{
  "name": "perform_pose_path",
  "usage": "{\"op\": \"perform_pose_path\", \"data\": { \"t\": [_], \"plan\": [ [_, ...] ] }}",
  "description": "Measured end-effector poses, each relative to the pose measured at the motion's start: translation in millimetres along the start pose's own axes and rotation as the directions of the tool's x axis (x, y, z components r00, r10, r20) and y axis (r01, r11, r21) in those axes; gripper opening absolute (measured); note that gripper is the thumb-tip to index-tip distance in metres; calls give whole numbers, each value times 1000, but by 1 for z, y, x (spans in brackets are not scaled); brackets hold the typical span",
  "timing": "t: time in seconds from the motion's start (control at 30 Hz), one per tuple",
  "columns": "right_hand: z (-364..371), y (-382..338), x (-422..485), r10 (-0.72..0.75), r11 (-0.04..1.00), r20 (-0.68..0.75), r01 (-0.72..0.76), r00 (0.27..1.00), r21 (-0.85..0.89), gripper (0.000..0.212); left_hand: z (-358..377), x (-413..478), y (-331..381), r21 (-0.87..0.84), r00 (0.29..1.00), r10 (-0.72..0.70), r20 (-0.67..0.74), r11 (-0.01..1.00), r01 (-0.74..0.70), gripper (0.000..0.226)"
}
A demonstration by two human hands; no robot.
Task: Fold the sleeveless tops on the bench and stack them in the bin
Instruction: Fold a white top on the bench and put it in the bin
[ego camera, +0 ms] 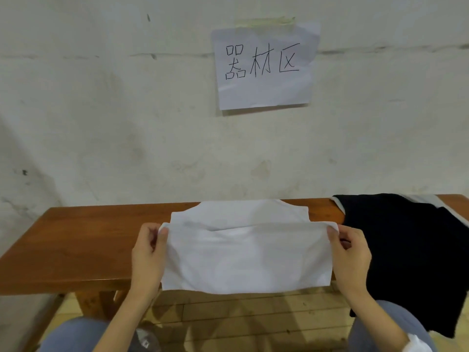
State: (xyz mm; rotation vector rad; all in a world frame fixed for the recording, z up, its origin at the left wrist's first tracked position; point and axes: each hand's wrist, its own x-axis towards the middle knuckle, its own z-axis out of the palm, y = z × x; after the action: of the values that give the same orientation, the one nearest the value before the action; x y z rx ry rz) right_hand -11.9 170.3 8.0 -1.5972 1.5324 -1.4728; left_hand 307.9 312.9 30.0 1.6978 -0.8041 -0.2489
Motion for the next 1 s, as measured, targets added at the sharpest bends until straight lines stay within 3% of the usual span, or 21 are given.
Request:
{"op": "perform_pose_path", "data": {
  "t": [0.07, 0.17, 0.27, 0.4, 0.57, 0.77, 0.9, 1.0],
  "plan": [
    [7, -5, 8, 21, 999, -12, -20, 1000, 37, 7, 4, 6, 8, -5, 999, 43, -16, 999, -43, 12],
    [18, -13, 36, 39, 996, -32, -36, 999, 80, 8, 10, 30, 21, -13, 983, 93, -161, 995, -97, 12],
    [37, -11, 73, 51, 998, -38, -50, 998, 39, 15, 18, 73, 12, 58, 963, 120, -241, 992, -109, 16],
    [75, 28, 113, 111, 979, 22, -105, 994, -175, 25, 49, 123, -41, 301, 983, 62, -171, 954, -7, 19],
    [97, 75, 118, 70, 914, 125, -13, 990, -407, 37, 74, 133, -97, 586, 1000, -13, -1, 810, 11, 18],
    [102, 77, 122, 48, 886, 145, 25, 988, -462, 31, 78, 135, -88, 596, 996, -87, -26, 799, 85, 25],
    [91, 66, 107, 43, 894, 208, 55, 977, -445, 18, 62, 114, -69, 589, 998, -56, 40, 808, 22, 35],
    [71, 58, 70, 44, 884, 274, 90, 961, -458, 26, 40, 81, -62, 620, 973, -220, 68, 773, 131, 24]
  ]
}}
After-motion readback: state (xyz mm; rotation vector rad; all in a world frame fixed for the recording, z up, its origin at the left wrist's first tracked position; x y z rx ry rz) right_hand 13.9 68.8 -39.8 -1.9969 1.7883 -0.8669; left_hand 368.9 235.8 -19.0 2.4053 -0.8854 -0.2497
